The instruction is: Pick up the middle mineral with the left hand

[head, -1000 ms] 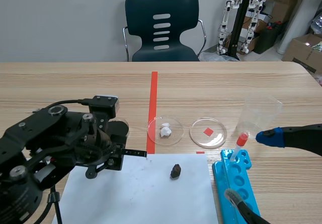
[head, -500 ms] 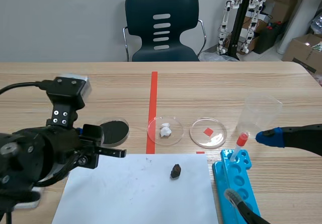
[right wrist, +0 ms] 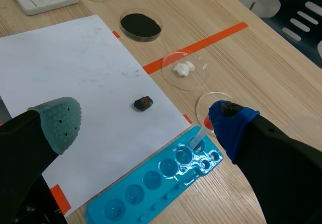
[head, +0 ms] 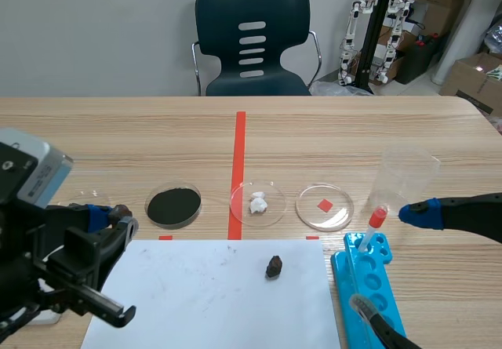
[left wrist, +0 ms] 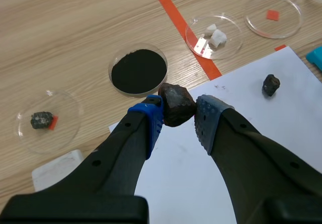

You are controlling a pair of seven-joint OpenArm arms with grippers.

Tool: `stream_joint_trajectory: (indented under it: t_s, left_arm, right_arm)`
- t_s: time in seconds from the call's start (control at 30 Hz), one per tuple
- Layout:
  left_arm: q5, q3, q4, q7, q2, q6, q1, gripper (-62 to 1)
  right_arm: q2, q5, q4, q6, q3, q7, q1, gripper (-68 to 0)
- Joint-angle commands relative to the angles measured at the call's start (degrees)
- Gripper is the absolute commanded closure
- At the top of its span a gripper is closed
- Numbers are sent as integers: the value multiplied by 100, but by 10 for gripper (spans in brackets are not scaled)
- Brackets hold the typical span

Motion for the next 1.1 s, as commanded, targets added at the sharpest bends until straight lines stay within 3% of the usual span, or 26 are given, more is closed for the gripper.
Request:
stream_joint_trajectory:
  t_s: [0.0,0.13,0.37,1.07]
  left_arm:
    - [118,-66,278,-267,13,-114,181,-59]
    - [584,-289,560,-728,15,-308,721,-59]
    - [1220,-461,844,-1427,59,-304,1467,-59]
    - [1226,-459,844,-1469,57,-306,1506,-59]
  right_arm:
    - [0,61,31,-2,4,66,4,-529]
    - [2,61,31,-2,4,66,4,-529]
    - [2,61,31,-2,4,66,4,-529]
    - [2,61,31,-2,4,66,4,-529]
